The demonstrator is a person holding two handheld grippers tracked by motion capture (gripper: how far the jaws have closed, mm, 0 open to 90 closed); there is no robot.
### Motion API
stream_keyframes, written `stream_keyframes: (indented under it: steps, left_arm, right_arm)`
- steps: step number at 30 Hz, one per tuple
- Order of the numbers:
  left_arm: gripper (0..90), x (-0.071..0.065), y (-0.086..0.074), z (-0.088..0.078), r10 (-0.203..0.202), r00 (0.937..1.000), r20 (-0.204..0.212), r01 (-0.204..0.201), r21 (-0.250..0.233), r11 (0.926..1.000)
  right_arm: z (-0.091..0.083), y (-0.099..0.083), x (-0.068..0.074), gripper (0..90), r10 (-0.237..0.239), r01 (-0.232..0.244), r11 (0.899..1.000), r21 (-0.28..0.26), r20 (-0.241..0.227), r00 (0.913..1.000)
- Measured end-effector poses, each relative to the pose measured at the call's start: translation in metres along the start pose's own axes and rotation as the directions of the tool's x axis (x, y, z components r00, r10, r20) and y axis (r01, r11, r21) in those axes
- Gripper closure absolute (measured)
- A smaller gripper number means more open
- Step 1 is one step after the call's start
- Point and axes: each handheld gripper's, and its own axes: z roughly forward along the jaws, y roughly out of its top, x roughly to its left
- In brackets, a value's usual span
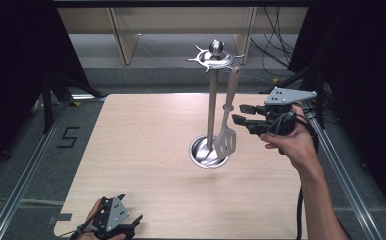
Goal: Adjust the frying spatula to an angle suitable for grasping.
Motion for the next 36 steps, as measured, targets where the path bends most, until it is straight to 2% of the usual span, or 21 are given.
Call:
stream_keyframes:
  steps: [2,3,4,7,10,12,13,15,17,19,20,21,23,27,28,30,31,32,33,36]
  left_arm:
    - [15.0,0.0,0.0,0.0,0.0,1.0,0.002,0.0,0.001,1.0]
    - [15.0,0.0,0.0,0.0,0.001,1.0,0.002,-0.001,0.002,1.0]
    - [15.0,0.0,0.0,0.0,0.001,1.0,0.002,-0.001,0.001,1.0]
    - [15.1,0.0,0.0,0.0,0.0,1.0,0.002,0.0,-0.001,1.0]
    - [15.0,0.002,0.0,-0.002,0.029,0.9995,0.01,-0.029,0.025,0.9993]
    - [15.0,0.002,0.0,-0.002,0.029,0.9995,0.01,-0.03,0.026,0.9992]
    - [15.0,0.002,0.0,-0.002,0.03,0.9995,0.01,-0.03,0.025,0.9992]
    - [15.0,0.002,0.0,-0.002,0.029,0.9995,0.01,-0.029,0.023,0.9993]
    - [15.1,0.002,0.001,-0.002,0.039,0.9992,0.004,-0.039,0.02,0.999]
    - [15.0,0.002,0.001,-0.003,0.039,0.9992,0.005,-0.039,0.019,0.9991]
    - [15.0,0.002,0.001,-0.002,0.039,0.9992,0.005,-0.04,0.019,0.999]
    - [15.0,0.002,0.001,-0.002,0.039,0.9992,0.005,-0.039,0.019,0.999]
    - [15.0,0.001,0.001,-0.002,0.039,0.9992,0.005,-0.039,0.019,0.9991]
    - [15.1,0.002,0.002,-0.002,0.042,0.9991,0.004,-0.043,0.022,0.9989]
    - [15.0,0.002,0.002,-0.002,0.043,0.9991,0.003,-0.043,0.022,0.9988]
    - [15.0,0.002,0.003,-0.002,0.037,0.9993,0.005,-0.037,0.021,0.9991]
    - [15.0,0.001,0.003,-0.001,0.032,0.9994,0.014,-0.032,0.023,0.9992]
    - [15.0,0.001,0.004,-0.001,0.038,0.9992,0.016,-0.038,0.038,0.9986]
    - [15.2,0.0,0.004,0.0,0.04,0.9991,0.015,-0.041,0.036,0.9985]
    - [15.1,0.0,0.005,-0.002,0.042,0.999,0.017,-0.042,0.036,0.9984]
  right_arm:
    - [0.0,-0.004,-0.001,50.4,-0.011,0.011,1.0,0.001,0.015,0.9998]
    - [-0.001,-0.007,0.001,49.2,0.006,-0.006,1.0,0.001,0.016,0.9999]
    - [-0.003,-0.013,0.002,47.6,0.008,-0.008,1.0,-0.006,0.036,0.9993]
    - [-0.004,-0.018,0.003,46.1,0.012,-0.012,1.0,-0.012,0.038,0.9992]
    - [-0.007,-0.029,0.006,44.8,0.037,-0.036,0.999,-0.026,0.064,0.9973]
    - [-0.008,-0.036,0.006,43.8,0.036,-0.034,0.999,-0.035,0.069,0.997]
    - [-0.009,-0.04,0.008,43.6,0.061,-0.059,0.998,-0.031,0.066,0.9959]
    - [-0.009,-0.049,0.009,42.3,0.068,-0.066,0.997,-0.033,0.071,0.9951]
    - [-0.01,-0.057,0.012,41.0,0.064,-0.064,0.998,0.0,0.064,0.9959]
    - [-0.01,-0.06,0.012,40.9,0.052,-0.052,0.999,-0.003,0.067,0.9964]
    - [-0.012,-0.062,0.014,41.0,0.059,-0.06,0.998,0.015,0.06,0.9965]
    - [-0.012,-0.065,0.014,40.9,0.045,-0.046,0.999,0.017,0.067,0.9967]
    - [-0.013,-0.068,0.016,40.7,0.064,-0.065,0.998,0.018,0.064,0.9959]
    - [-0.01,-0.072,0.017,40.7,0.047,-0.048,0.999,0.019,0.06,0.9971]
    - [-0.01,-0.074,0.02,40.5,0.059,-0.061,0.997,0.04,0.049,0.9971]
    - [-0.01,-0.074,0.019,40.5,0.043,-0.045,0.999,0.03,0.053,0.9977]
    - [-0.009,-0.076,0.02,40.5,0.059,-0.06,0.998,0.025,0.049,0.9971]
    - [-0.01,-0.077,0.019,40.5,0.041,-0.042,0.999,0.023,0.058,0.9975]
    - [-0.01,-0.08,0.021,40.5,0.065,-0.067,0.997,0.033,0.06,0.9961]
    - [-0.009,-0.084,0.019,40.3,0.049,-0.051,0.998,0.033,0.066,0.9966]
